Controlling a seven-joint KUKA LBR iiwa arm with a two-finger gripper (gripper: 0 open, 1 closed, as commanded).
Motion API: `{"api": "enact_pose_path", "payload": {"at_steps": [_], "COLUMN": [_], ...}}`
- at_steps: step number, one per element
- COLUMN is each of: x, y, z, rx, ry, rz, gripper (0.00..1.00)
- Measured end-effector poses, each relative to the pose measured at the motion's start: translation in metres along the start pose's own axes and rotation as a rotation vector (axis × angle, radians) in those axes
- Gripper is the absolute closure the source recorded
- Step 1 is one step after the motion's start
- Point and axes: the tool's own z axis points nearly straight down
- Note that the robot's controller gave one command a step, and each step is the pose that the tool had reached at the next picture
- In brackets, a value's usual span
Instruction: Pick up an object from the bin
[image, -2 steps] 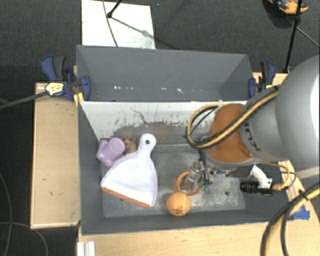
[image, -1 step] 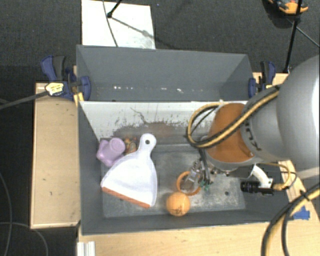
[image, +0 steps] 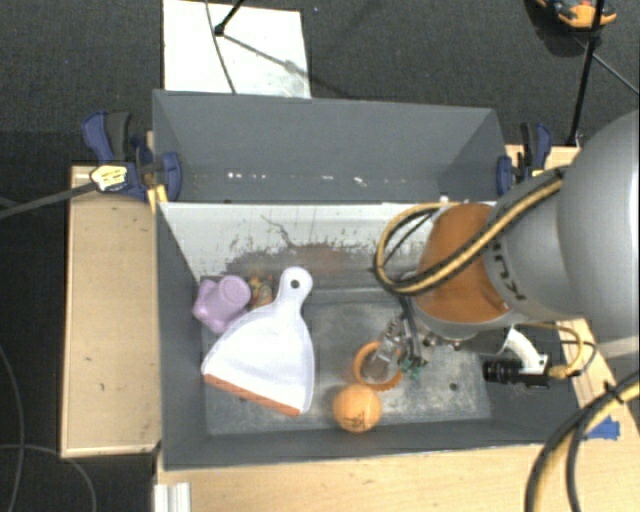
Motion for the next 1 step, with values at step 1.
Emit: {"api": "enact_pose_path", "payload": {"at_steps": [1], "x": [0.0009], "y": [-0.0009], "z": [-0.0083], "rx": [0.004], "ry": [0.005], "rz": [-0.001], "gripper": [1.0]}}
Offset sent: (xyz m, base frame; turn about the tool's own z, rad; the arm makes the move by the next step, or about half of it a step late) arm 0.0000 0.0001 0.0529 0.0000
